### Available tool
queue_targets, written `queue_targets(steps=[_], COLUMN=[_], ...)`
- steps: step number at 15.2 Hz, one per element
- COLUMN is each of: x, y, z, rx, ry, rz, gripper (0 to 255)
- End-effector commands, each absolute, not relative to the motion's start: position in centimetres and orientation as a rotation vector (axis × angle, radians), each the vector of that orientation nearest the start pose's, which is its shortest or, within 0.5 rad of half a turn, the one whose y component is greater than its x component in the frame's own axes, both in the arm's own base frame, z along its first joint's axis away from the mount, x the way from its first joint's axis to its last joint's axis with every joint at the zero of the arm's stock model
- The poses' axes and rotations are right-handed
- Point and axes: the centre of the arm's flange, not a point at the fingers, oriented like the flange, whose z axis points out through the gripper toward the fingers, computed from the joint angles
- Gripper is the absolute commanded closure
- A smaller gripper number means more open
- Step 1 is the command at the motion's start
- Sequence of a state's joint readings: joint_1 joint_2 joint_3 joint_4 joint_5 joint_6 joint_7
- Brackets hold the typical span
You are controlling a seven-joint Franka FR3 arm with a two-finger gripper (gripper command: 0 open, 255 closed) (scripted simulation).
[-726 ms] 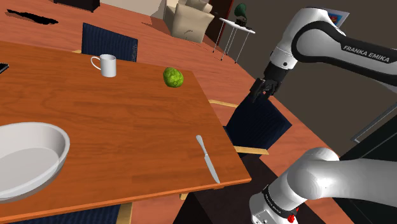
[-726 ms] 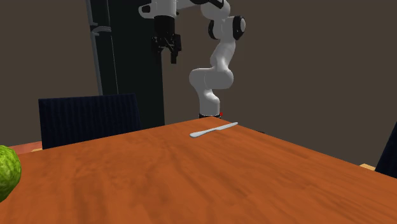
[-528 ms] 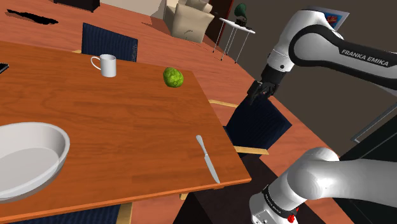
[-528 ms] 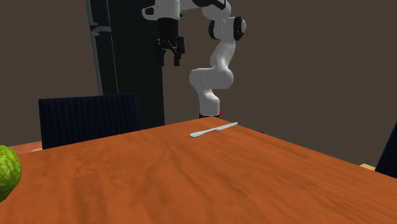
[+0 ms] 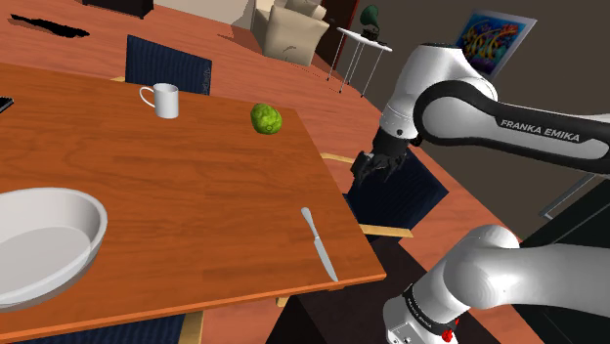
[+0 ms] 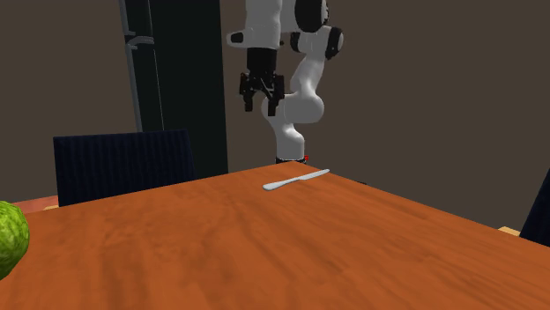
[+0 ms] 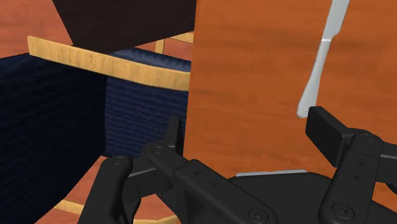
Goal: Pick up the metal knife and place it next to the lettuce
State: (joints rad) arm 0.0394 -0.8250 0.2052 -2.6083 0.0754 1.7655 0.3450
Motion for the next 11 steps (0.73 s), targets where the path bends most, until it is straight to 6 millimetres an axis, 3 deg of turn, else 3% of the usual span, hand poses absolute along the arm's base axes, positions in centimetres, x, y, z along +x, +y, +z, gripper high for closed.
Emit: queue_targets(steps=[1, 11], x=[29.2, 28.7], y=[10.9, 22.1], z=[47.8, 39.2], rx=[-3.221, -3.277], ry=[0.327, 0.47], rz=[0.014, 0.039], gripper=[0, 0])
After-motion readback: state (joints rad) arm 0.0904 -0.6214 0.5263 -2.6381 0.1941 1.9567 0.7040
